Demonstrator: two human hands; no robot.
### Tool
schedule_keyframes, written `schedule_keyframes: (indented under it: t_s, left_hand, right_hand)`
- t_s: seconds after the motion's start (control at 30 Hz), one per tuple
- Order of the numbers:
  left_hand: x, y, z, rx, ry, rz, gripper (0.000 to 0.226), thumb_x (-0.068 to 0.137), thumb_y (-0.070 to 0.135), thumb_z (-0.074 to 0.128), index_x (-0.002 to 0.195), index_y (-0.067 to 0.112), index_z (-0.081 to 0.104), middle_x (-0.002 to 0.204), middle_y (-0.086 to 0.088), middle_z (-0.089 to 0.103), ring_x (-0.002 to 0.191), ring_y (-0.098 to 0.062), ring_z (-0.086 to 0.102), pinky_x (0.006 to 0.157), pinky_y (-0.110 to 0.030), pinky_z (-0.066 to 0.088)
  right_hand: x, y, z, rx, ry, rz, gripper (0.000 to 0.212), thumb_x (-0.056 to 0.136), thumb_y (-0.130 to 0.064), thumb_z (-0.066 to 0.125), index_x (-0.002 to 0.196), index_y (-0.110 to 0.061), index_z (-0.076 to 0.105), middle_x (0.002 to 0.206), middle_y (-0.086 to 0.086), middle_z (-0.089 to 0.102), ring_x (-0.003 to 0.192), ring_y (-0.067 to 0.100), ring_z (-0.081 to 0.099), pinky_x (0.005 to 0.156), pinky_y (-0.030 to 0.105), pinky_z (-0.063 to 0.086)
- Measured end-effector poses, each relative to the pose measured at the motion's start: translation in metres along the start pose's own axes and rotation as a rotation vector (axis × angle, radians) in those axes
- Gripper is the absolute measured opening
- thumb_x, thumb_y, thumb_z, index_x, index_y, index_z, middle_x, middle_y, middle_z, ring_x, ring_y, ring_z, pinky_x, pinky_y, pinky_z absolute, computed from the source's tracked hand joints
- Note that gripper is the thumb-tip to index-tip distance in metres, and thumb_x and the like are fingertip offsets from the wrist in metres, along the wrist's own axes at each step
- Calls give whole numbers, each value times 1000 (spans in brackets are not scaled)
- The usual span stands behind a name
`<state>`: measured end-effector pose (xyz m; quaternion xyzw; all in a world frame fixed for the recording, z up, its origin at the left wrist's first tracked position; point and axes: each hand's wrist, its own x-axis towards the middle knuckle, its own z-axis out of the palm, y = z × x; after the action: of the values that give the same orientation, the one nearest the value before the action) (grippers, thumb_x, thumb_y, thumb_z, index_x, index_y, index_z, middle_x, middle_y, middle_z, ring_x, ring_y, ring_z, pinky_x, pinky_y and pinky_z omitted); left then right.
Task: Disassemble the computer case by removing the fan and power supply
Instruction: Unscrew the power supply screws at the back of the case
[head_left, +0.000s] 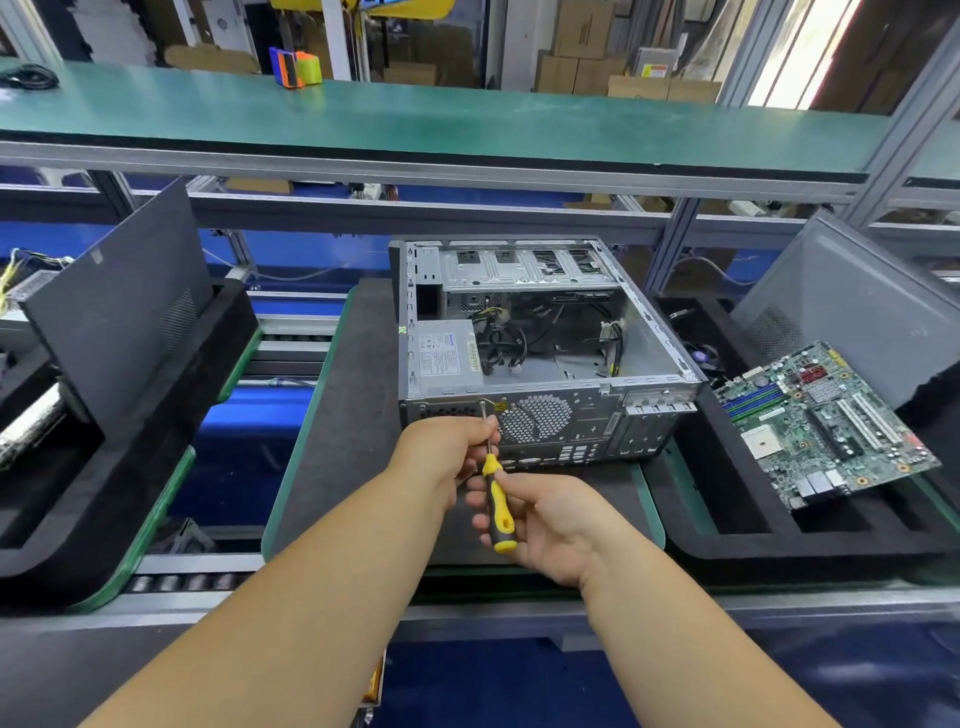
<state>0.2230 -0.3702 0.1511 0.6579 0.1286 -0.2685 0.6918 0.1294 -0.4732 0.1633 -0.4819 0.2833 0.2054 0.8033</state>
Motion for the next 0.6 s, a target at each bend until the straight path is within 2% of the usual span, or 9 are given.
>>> schedule_keyframes:
  t_s: [0.17, 0.43, 0.6]
  left_hand:
    - [-1, 1, -1, -38, -27, 15, 14, 89, 16, 69, 76, 11, 73, 63, 5, 70, 55, -5, 57, 43, -14, 42]
    - [-4, 4, 0, -49, -41, 15, 11, 92, 13, 64, 84, 10, 72, 64, 6, 72, 52, -2, 62, 45, -12, 45]
    - [-6, 5, 2, -42, -51, 6, 16, 96, 12, 58, 86, 11, 70, 62, 7, 71, 50, -1, 62, 45, -13, 46]
  right_hand:
    - [2, 1, 3, 26, 51, 16, 17, 94, -18, 64, 95, -3, 72, 78, 9, 74, 61, 18, 67, 59, 30, 55]
    - [3, 3, 8, -8, 122, 2, 14, 88, -22, 72, 91, -9, 72, 70, 4, 73, 56, 14, 64, 46, 22, 49]
    - [2, 3, 12, -56, 149, -60, 8, 86, -17, 73, 83, -13, 68, 59, 1, 67, 54, 13, 59, 48, 22, 46]
